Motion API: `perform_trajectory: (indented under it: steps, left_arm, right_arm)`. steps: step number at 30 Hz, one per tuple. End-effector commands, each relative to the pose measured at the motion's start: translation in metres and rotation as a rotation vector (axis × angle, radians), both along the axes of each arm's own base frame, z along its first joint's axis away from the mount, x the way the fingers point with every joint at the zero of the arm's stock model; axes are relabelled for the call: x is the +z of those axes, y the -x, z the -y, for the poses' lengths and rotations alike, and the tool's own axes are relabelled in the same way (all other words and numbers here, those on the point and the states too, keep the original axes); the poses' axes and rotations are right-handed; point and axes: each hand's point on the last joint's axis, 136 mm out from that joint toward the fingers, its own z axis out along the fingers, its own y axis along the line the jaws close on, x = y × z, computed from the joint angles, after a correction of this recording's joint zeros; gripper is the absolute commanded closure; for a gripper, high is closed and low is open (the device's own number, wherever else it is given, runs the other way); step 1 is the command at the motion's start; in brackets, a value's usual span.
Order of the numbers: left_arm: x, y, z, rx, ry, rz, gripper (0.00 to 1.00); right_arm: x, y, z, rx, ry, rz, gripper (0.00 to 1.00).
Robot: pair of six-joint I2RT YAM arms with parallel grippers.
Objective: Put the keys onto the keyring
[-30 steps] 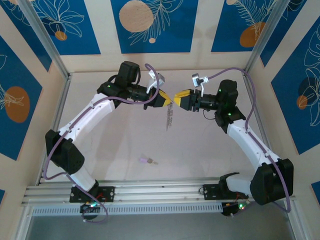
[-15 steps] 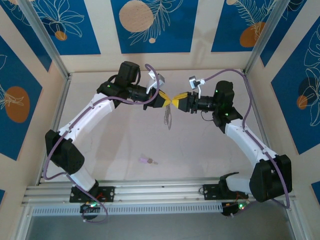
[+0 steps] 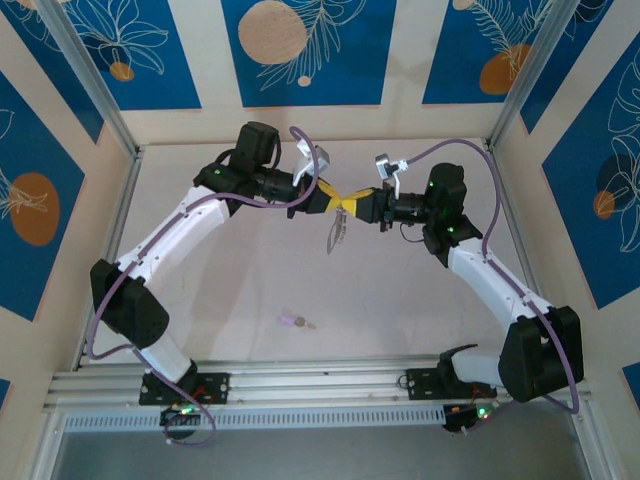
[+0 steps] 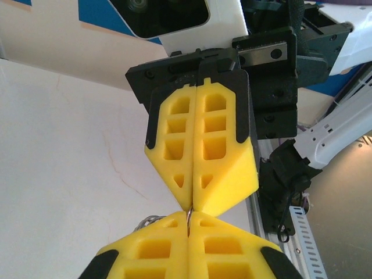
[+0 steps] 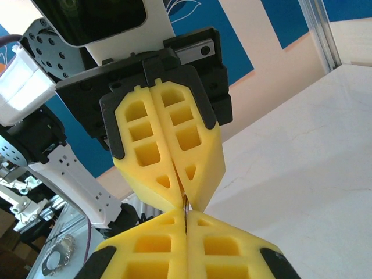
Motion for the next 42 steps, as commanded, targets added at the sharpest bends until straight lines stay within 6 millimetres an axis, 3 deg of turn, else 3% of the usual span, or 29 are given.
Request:
perform_trajectory:
  steps: [1,3,7,13,23,42]
  left_arm:
    - [0.016,0.001,0.008,-0.004,0.067,0.04,1.0]
    - [0.019,-0.013,0.006,0.097,0.102,0.069,0.97]
    - [0.038,-0.032,-0.011,0.315,0.239,0.132,0.66]
    - [0.044,-0.037,-0.032,0.477,0.367,0.086,0.54]
    - [0.039,-0.028,-0.021,0.374,0.476,-0.064,0.49]
    - [0.029,-0.031,-0.01,0.314,0.508,-0.142,0.5]
  right_arm:
    - [-0.009,-0.007,-0.003,-0.024,-0.01,-0.033,1.0]
    - [-0.01,-0.015,0.001,-0.078,-0.029,-0.038,1.0]
    - [-0.008,-0.024,0.007,-0.132,-0.075,-0.044,1.0]
    - [0.006,-0.027,0.008,-0.157,-0.126,-0.021,1.0]
    - [0.022,-0.031,0.007,-0.198,-0.196,-0.016,1.0]
    - [0.022,-0.036,0.007,-0.222,-0.226,-0.03,1.0]
